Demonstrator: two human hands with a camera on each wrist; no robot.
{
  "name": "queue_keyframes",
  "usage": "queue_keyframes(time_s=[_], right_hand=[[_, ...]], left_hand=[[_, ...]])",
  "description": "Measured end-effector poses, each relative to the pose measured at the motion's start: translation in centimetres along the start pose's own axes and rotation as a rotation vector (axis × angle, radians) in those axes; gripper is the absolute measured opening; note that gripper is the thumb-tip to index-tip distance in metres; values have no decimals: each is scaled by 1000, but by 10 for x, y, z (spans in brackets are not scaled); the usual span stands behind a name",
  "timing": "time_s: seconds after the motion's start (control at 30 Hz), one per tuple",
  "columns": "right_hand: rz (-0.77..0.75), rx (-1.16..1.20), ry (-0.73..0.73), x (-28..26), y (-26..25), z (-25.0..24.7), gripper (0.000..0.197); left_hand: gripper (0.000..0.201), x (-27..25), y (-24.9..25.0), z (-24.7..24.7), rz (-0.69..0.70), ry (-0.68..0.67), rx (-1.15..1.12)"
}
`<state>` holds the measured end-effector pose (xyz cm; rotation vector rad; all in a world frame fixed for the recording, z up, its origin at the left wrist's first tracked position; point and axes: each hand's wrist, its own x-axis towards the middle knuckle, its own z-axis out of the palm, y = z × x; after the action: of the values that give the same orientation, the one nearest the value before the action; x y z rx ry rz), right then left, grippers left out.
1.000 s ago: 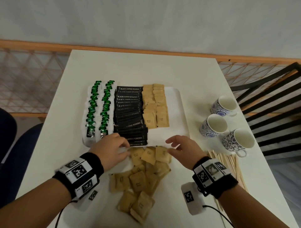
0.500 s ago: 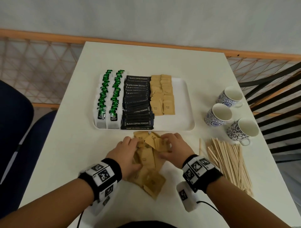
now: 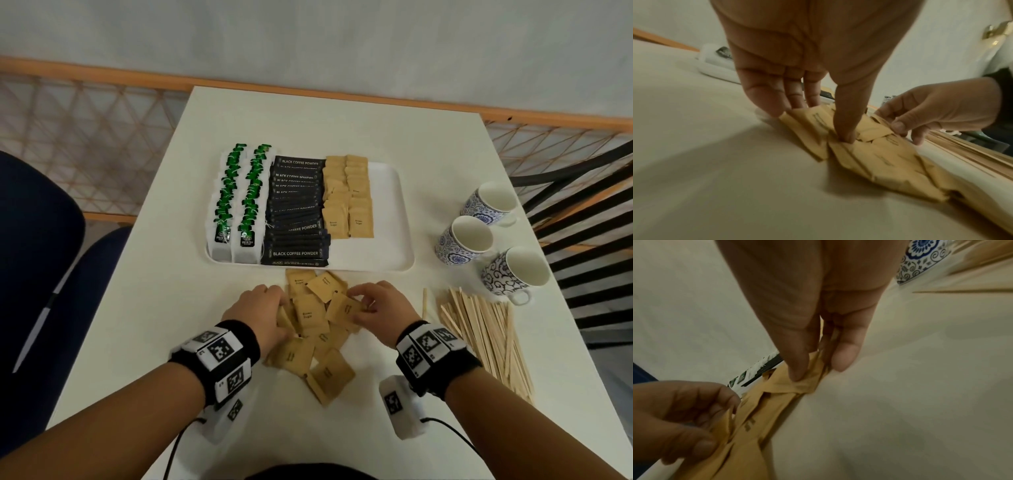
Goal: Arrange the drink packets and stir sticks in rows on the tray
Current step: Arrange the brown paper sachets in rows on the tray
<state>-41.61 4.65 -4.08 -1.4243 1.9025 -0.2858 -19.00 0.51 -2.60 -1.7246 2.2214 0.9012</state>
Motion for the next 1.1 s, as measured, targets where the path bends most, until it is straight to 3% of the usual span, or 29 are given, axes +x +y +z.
queue_keyframes(time_s=[0.17,0.27,0.33,0.5,0.63,0.73,0.8,0.87,0.93,1.0,1.1], right_hand=[[-6,-23,-12,-1,-2,-1,21],[9,54,-15,-4,1,-6,19],[20,117,-19,-7,5,-8,18],[7,220,-35,-18,11,-16,7],[-39,242,-289,-35,12,-14,20],[-105,19,-405,-48,12,-5,27],[-143,-150,-399,-55,7,1,31],[-163,-270,-348,-61,1,8,52],[-167,-379,-309,-63,-4,17,72],[-191,-469,-285,-61,-7,23,75],[-204,-487,-278,-54,-12,22,65]], left_hand=[[23,7,-2,-6,-25,-49,-140],[16,2,-8,-13,22,-3,-328],[16,-4,-12,-14,74,-43,-397],[22,-13,-9,3,216,-200,-243],[26,-15,-4,14,290,-172,-136],[22,-20,-2,17,305,-121,-104],[34,-24,0,19,299,-133,-57],[69,-29,2,25,290,-172,46],[93,-33,6,31,294,-175,160],[94,-32,10,33,280,-167,187],[69,-25,13,29,270,-174,137]])
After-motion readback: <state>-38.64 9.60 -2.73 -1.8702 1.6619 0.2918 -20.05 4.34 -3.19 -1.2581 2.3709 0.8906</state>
